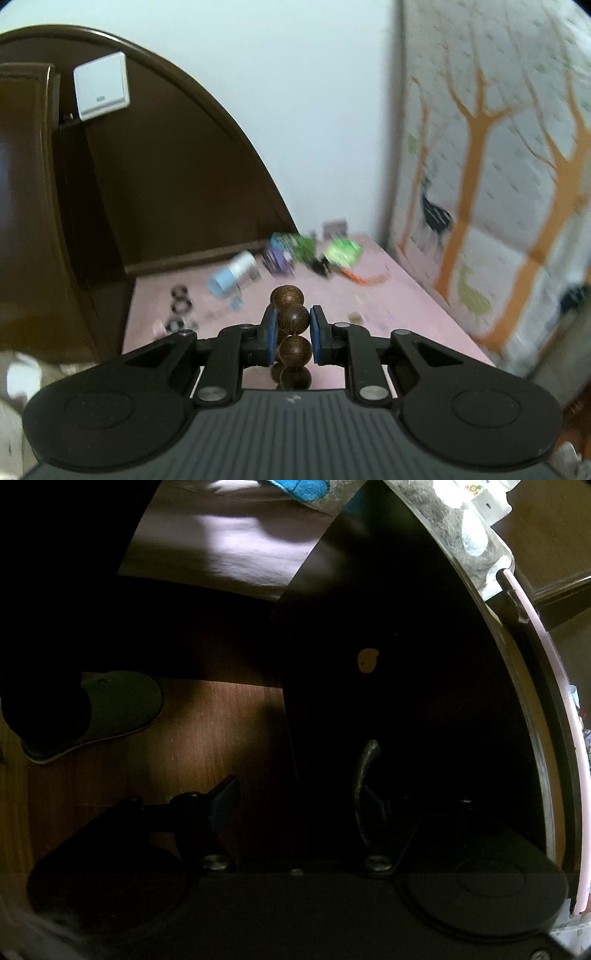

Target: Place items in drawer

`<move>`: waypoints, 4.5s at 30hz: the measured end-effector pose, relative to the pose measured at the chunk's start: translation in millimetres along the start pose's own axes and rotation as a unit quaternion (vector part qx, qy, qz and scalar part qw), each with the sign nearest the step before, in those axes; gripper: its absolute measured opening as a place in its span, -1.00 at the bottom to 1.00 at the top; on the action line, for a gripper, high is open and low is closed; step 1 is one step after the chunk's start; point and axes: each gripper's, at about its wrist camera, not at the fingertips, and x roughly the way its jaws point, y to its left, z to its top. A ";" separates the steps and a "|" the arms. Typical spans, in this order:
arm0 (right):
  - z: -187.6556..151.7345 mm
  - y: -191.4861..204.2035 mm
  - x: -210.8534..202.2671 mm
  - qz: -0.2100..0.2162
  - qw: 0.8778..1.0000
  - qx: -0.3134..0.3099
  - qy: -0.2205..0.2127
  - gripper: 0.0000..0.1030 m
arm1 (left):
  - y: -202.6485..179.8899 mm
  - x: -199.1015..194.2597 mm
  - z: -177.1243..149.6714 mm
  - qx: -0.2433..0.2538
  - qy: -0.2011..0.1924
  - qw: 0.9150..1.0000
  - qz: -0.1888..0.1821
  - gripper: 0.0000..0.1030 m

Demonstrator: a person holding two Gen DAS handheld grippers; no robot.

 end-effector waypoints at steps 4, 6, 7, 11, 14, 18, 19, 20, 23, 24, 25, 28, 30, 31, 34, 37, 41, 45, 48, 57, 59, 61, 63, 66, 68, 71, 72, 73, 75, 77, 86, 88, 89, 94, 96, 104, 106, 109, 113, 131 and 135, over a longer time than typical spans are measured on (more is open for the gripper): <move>1.3 0.0 0.7 0.000 1.000 0.000 0.001 0.38 | -12.2 -15.1 -43.7 -0.006 0.037 0.999 -0.021 -0.68; 1.7 0.1 1.1 0.000 1.000 0.001 0.002 0.38 | -15.6 -17.4 -66.4 -0.013 0.058 0.998 -0.027 -0.68; 2.1 0.3 1.4 -0.001 1.000 0.001 0.002 0.39 | -16.9 -17.1 -79.8 -0.017 0.071 0.997 -0.027 -0.68; 1.5 0.5 2.5 -0.001 1.000 0.001 0.003 0.39 | -15.9 -11.1 -128.9 -0.032 0.123 0.992 -0.020 -0.68; 1.4 0.3 2.8 -0.002 1.000 0.002 0.003 0.39 | -12.9 -4.5 -161.1 -0.023 0.161 0.987 -0.003 -0.68; 0.7 0.9 2.3 -0.002 1.000 0.002 0.002 0.39 | -9.4 5.5 -190.2 -0.004 0.195 0.980 0.033 -0.68; 0.6 1.1 2.4 -0.002 1.000 0.002 0.002 0.39 | -9.8 9.1 -195.8 0.003 0.205 0.978 0.044 -0.68; 0.4 1.3 2.4 -0.002 1.000 0.002 0.002 0.39 | -10.8 12.8 -200.8 0.006 0.215 0.975 0.053 -0.68; -0.2 1.2 2.5 -0.002 1.000 0.002 0.001 0.39 | -17.3 27.3 -210.0 0.010 0.245 0.967 0.062 -0.67; 0.0 1.0 2.7 -0.002 1.000 0.002 0.001 0.39 | -22.2 32.4 -210.8 0.018 0.254 0.965 0.065 -0.67; 0.1 0.9 2.9 -0.002 1.000 0.003 0.001 0.39 | -26.9 36.0 -210.8 0.023 0.259 0.963 0.065 -0.66; 0.7 0.9 3.9 -0.002 1.000 0.002 0.002 0.39 | -39.5 42.1 -208.1 0.026 0.264 0.962 0.058 0.07; 1.0 1.2 4.4 -0.002 1.000 0.002 0.002 0.39 | -45.0 41.1 -205.5 0.023 0.256 0.965 0.051 0.15; 1.1 1.0 4.3 -0.002 1.000 0.002 0.002 0.39 | -46.9 40.5 -204.5 0.023 0.254 0.966 0.050 0.15; 1.3 0.6 4.1 -0.001 1.000 0.002 0.002 0.39 | -52.6 38.4 -201.4 0.026 0.250 0.967 0.052 0.15; 1.1 0.6 3.9 -0.001 1.000 0.001 0.002 0.39 | -55.8 36.1 -198.0 0.027 0.247 0.967 0.052 0.15; 1.1 0.6 3.5 -0.002 1.000 0.002 0.002 0.39 | -56.6 35.5 -195.0 0.025 0.245 0.968 0.054 0.15; 0.5 0.3 2.6 -0.001 1.000 0.003 0.003 0.39 | -56.4 34.9 -190.5 0.016 0.234 0.971 0.049 0.15; 0.9 0.5 2.7 -0.001 1.000 0.003 0.004 0.39 | -52.9 21.6 -173.2 0.000 0.181 0.983 0.040 0.15; 0.0 0.6 3.1 -0.001 1.000 0.003 0.002 0.39 | -20.9 24.0 -99.6 -0.025 0.053 0.997 0.052 0.15; -0.4 0.7 3.2 -0.001 1.000 0.003 0.002 0.39 | -14.8 37.3 -87.4 -0.030 0.045 0.997 0.054 0.15; -0.7 1.0 3.1 -0.001 1.000 0.002 0.001 0.39 | -7.0 52.0 -76.5 -0.045 0.037 0.997 0.048 0.15; -1.2 1.5 3.1 -0.002 1.000 0.001 0.000 0.39 | -0.8 64.9 -67.2 -0.059 0.030 0.997 0.046 0.10; -1.1 1.8 3.3 -0.002 1.000 0.000 0.000 0.39 | 5.1 87.1 -55.4 -0.077 0.026 0.996 0.047 -0.06; -0.7 1.9 3.4 -0.003 1.000 0.000 0.001 0.40 | 7.0 100.5 -48.8 -0.082 0.021 0.995 0.050 -0.09; -1.6 3.0 3.6 -0.004 1.000 -0.004 -0.001 0.40 | 9.9 120.9 -40.1 -0.090 0.019 0.994 0.058 -0.19; -2.1 3.3 3.2 -0.005 1.000 -0.005 -0.001 0.40 | 11.0 127.6 -37.7 -0.094 0.019 0.994 0.061 -0.21; -2.4 3.6 2.9 -0.005 1.000 -0.006 -0.001 0.40 | 12.1 134.0 -35.7 -0.100 0.020 0.993 0.064 -0.22; -2.6 3.3 2.6 -0.005 1.000 -0.007 -0.001 0.40 | 14.4 144.1 -33.8 -0.110 0.025 0.991 0.071 -0.36; -2.9 2.8 2.3 -0.004 1.000 -0.007 -0.002 0.40 | 17.3 154.4 -33.3 -0.119 0.033 0.989 0.082 -0.44; -4.6 2.6 2.3 -0.004 1.000 -0.008 -0.003 0.40 | 27.5 167.6 -33.0 -0.128 0.042 0.987 0.082 -0.95; -4.7 2.5 2.1 -0.004 1.000 -0.008 -0.003 0.40 | 27.7 158.1 -30.2 -0.123 0.032 0.988 0.083 -0.95; -4.7 2.3 2.0 -0.004 1.000 -0.007 -0.003 0.40 | 28.5 152.4 -28.6 -0.122 0.026 0.989 0.082 -0.95; -5.0 2.2 1.6 -0.004 1.000 -0.008 -0.002 0.40 | 33.3 117.7 -19.9 -0.124 0.002 0.989 0.075 -0.95; -5.0 2.6 1.5 -0.005 1.000 -0.008 -0.002 0.39 | 30.5 102.6 -19.6 -0.117 -0.001 0.991 0.070 -0.95; -3.9 3.1 1.4 -0.005 1.000 -0.011 0.000 0.39 | 19.6 44.2 -46.6 -0.104 0.017 0.993 0.049 -0.95; -3.7 3.1 1.6 -0.005 1.000 -0.012 0.000 0.39 | 13.6 30.1 -63.7 -0.099 0.033 0.994 0.041 -0.95; -2.9 3.5 2.2 -0.005 1.000 -0.010 0.000 0.39 | 4.8 13.1 -95.7 -0.097 0.064 0.993 0.031 -0.95; -2.8 4.3 3.1 -0.006 1.000 -0.009 -0.001 0.39 | -3.2 1.0 -148.6 -0.118 0.120 0.985 0.021 -0.95; -9.8 14.9 7.0 -0.038 0.999 -0.008 -0.006 0.39 | -16.9 -7.4 -260.5 -0.171 0.235 0.955 0.058 -0.26; -9.0 18.1 8.4 -0.050 0.999 -0.016 0.003 0.39 | -17.0 -32.4 -256.3 -0.183 0.202 0.961 0.052 0.38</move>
